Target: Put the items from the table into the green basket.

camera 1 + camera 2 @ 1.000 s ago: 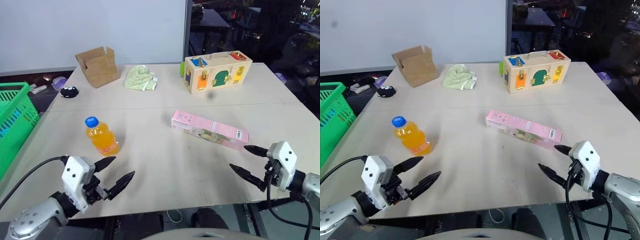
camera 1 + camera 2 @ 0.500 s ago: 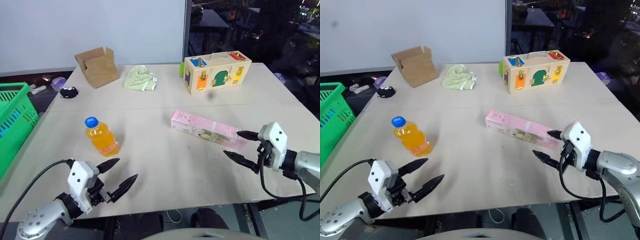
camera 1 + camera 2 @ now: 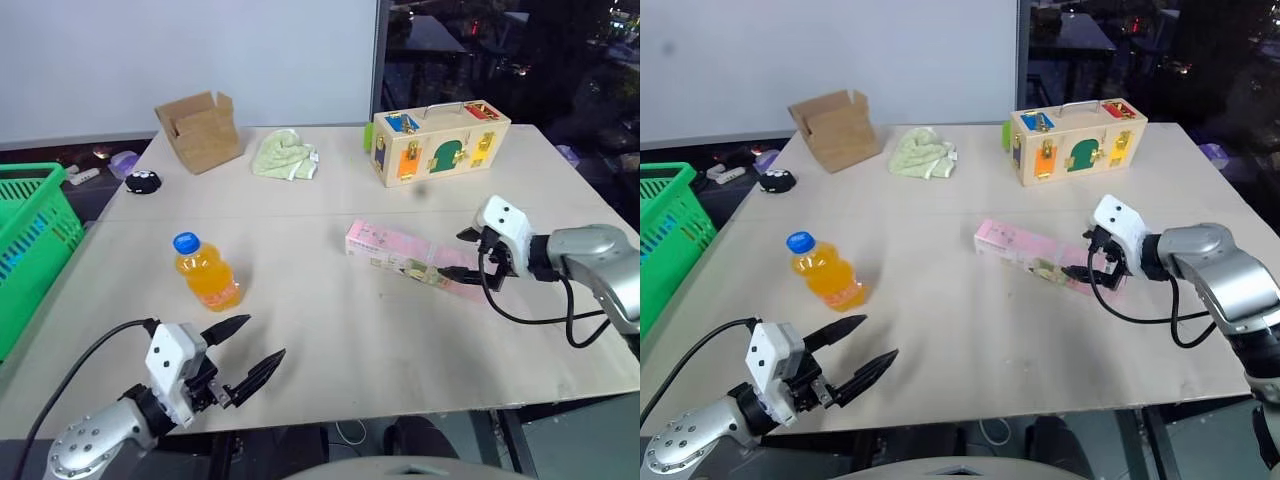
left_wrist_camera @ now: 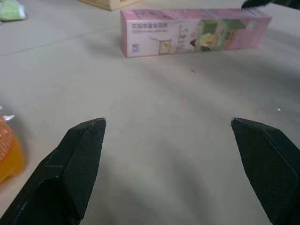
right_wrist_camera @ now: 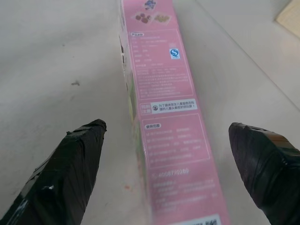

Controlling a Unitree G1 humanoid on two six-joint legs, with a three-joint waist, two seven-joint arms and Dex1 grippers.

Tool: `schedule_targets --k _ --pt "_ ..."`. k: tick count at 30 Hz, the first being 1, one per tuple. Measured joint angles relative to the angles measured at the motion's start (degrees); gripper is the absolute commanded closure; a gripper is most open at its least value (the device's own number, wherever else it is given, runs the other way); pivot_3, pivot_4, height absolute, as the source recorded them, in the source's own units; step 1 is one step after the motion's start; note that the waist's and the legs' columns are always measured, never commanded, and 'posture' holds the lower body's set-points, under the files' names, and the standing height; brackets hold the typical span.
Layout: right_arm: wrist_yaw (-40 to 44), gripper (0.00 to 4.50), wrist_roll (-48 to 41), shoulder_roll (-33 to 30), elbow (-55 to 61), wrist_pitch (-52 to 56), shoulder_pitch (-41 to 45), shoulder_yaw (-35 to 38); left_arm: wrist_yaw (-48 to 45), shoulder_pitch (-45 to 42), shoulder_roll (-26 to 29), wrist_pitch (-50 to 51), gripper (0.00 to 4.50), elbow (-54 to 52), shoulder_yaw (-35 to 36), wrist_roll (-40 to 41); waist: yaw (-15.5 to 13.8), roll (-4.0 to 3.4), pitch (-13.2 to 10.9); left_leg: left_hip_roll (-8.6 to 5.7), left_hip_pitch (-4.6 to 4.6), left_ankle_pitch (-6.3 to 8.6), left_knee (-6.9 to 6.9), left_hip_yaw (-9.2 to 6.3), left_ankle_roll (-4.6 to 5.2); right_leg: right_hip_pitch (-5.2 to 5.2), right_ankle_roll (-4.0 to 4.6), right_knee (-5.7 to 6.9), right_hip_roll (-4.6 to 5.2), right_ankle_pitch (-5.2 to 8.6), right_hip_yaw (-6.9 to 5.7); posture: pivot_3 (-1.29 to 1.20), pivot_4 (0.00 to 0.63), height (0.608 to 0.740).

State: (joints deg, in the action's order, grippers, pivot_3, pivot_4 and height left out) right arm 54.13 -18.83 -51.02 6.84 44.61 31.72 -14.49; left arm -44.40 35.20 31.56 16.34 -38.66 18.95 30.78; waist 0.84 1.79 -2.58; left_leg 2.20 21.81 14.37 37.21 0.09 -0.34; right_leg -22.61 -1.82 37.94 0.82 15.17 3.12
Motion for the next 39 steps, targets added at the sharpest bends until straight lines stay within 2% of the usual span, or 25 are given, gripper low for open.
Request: schedule_targets --k 10,21,22,23,26,27,28,33,36,39 --pt "11.4 0.00 7.4 2.0 -15.2 -3.7 7.8 -8.6 6.2 -2.0 -0.1 5.2 0.05 -6.4 -2.4 1.1 -0.7 -0.08 0.0 0.00 -0.05 -0.01 0.02 -0.03 0.00 0.02 -0.07 0.08 -0.03 -0.05 0.00 0.14 0.000 0.740" --pt "13.2 0.00 16.2 7.4 -27.9 -10.4 11.2 -12.0 17.0 -7.6 0.5 15.8 0.05 -16.1 -3.9 5.9 -3.0 -0.14 0.1 -0.02 -0.02 -0.01 0.02 -0.10 0.00 0.03 -0.18 0.08 -0.04 -0.15 -0.05 0.18 0.000 0.740" --pt "13.4 0.53 16.5 7.6 -28.5 -10.7 11.2 -12.1 17.5 -8.1 0.5 16.2 0.00 -16.4 -3.9 6.2 -3.2 -0.14 0.1 -0.02 -0.01 -0.01 0.02 -0.12 0.00 0.03 -0.18 0.08 -0.04 -0.15 -0.06 0.18 0.000 0.740" --pt "13.9 0.77 17.0 7.8 -28.8 -11.2 11.2 -12.2 18.6 -9.2 0.5 17.1 0.00 -16.6 -3.9 6.9 -3.3 -0.17 0.1 -0.02 -0.01 -0.01 0.02 -0.13 0.00 0.03 -0.17 0.09 -0.04 -0.15 -0.07 0.18 0.000 0.740" --pt "14.9 2.03 17.7 7.9 -28.2 -11.2 11.1 -12.2 20.8 -12.1 -0.1 18.4 0.00 -16.5 -4.0 8.7 -3.5 -0.20 0.1 -0.02 -0.02 -0.01 0.05 -0.17 0.00 0.05 -0.17 0.10 -0.05 -0.15 -0.09 0.17 0.000 0.740" --pt "15.1 2.24 17.9 7.9 -28.0 -11.2 11.0 -12.1 21.2 -12.4 -0.3 18.6 0.00 -16.5 -4.0 9.1 -3.5 -0.22 0.1 -0.02 -0.02 -0.01 0.05 -0.16 0.00 0.05 -0.17 0.10 -0.05 -0.15 -0.08 0.18 0.000 0.740" --pt "15.1 2.64 18.1 7.9 -27.9 -11.3 10.9 -12.0 21.6 -12.5 -0.5 18.8 0.00 -16.4 -4.0 9.5 -3.5 -0.25 0.1 -0.02 -0.02 -0.01 0.05 -0.15 0.00 0.06 -0.17 0.09 -0.05 -0.15 -0.08 0.18 0.000 0.740" --pt "13.6 3.47 17.6 8.8 -26.1 -10.4 9.3 -8.7 23.0 -12.0 -2.3 19.4 0.00 -14.5 -3.8 10.8 -3.3 -0.25 0.2 -0.01 -0.04 -0.01 0.05 -0.19 0.00 0.06 -0.16 0.11 -0.10 -0.16 -0.07 0.19 0.000 0.740" --pt "12.3 4.14 12.7 11.1 -18.5 -6.0 5.5 -3.6 25.5 -12.7 -5.9 19.9 0.00 -12.4 -3.7 15.2 -3.4 -0.26 0.2 0.00 -0.03 -0.01 0.06 -0.29 0.00 0.06 -0.13 0.14 -0.14 -0.18 -0.10 0.18 0.000 0.740" --pt "12.2 4.17 7.1 12.3 -10.3 -0.1 2.2 -0.1 27.7 -15.0 -8.6 20.5 0.00 -11.0 -3.8 20.7 -3.9 -0.29 0.2 0.00 0.06 -0.01 0.08 -0.43 0.00 0.05 -0.13 0.15 -0.13 -0.18 -0.22 0.15 0.000 0.740"
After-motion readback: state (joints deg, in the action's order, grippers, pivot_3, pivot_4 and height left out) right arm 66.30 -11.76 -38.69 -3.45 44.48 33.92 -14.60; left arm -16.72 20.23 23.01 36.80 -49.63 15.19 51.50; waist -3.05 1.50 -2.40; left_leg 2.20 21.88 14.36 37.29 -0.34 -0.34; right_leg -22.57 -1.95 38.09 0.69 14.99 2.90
